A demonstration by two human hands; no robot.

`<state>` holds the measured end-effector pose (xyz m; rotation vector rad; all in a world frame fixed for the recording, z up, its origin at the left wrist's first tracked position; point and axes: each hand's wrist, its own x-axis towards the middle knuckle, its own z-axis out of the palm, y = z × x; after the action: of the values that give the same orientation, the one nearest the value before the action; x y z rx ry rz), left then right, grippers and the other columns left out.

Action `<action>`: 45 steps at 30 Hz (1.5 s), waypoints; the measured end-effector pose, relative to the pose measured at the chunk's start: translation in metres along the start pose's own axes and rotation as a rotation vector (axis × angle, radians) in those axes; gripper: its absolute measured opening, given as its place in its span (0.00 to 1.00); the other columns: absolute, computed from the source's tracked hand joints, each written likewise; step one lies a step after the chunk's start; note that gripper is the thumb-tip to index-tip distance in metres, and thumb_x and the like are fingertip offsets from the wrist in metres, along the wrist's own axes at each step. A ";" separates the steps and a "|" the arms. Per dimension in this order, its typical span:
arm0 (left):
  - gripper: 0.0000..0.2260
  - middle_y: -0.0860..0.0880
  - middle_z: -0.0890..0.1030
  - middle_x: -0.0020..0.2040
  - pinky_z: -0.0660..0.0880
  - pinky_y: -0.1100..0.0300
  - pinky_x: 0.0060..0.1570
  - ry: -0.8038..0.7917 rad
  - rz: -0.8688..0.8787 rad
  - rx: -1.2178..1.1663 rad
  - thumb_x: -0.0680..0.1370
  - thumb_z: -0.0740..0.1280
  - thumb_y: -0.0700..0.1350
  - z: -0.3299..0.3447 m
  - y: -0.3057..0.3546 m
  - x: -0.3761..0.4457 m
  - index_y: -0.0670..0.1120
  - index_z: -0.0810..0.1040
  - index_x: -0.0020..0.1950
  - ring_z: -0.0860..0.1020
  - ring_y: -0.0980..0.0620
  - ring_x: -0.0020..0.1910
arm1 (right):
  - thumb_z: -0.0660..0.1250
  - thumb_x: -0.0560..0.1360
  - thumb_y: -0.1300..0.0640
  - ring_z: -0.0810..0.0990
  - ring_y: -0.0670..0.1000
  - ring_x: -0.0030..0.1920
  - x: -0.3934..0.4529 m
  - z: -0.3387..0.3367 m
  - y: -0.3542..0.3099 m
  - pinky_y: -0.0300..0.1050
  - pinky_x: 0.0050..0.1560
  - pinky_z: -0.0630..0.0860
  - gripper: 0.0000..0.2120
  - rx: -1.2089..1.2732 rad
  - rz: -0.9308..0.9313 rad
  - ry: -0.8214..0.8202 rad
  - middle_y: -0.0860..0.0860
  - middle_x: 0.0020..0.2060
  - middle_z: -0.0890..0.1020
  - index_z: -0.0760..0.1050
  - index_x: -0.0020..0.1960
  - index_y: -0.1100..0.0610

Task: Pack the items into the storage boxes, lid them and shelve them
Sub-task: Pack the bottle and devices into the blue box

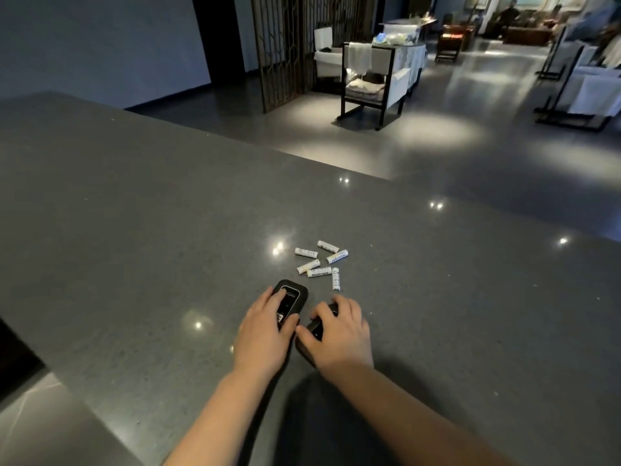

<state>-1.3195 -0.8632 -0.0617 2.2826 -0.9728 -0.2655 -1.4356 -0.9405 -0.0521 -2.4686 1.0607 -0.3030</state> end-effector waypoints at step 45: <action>0.21 0.63 0.76 0.51 0.72 0.57 0.55 -0.367 0.648 -0.512 0.64 0.76 0.47 0.155 0.409 -0.234 0.56 0.76 0.55 0.74 0.56 0.54 | 0.75 0.59 0.49 0.72 0.41 0.54 -0.352 -0.306 0.311 0.37 0.53 0.69 0.25 0.221 0.547 0.816 0.37 0.48 0.75 0.74 0.55 0.41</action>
<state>-1.7849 -0.9870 0.0595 1.3944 -1.5594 -0.5808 -1.9841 -0.9668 0.0613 -1.7519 1.8313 -1.2209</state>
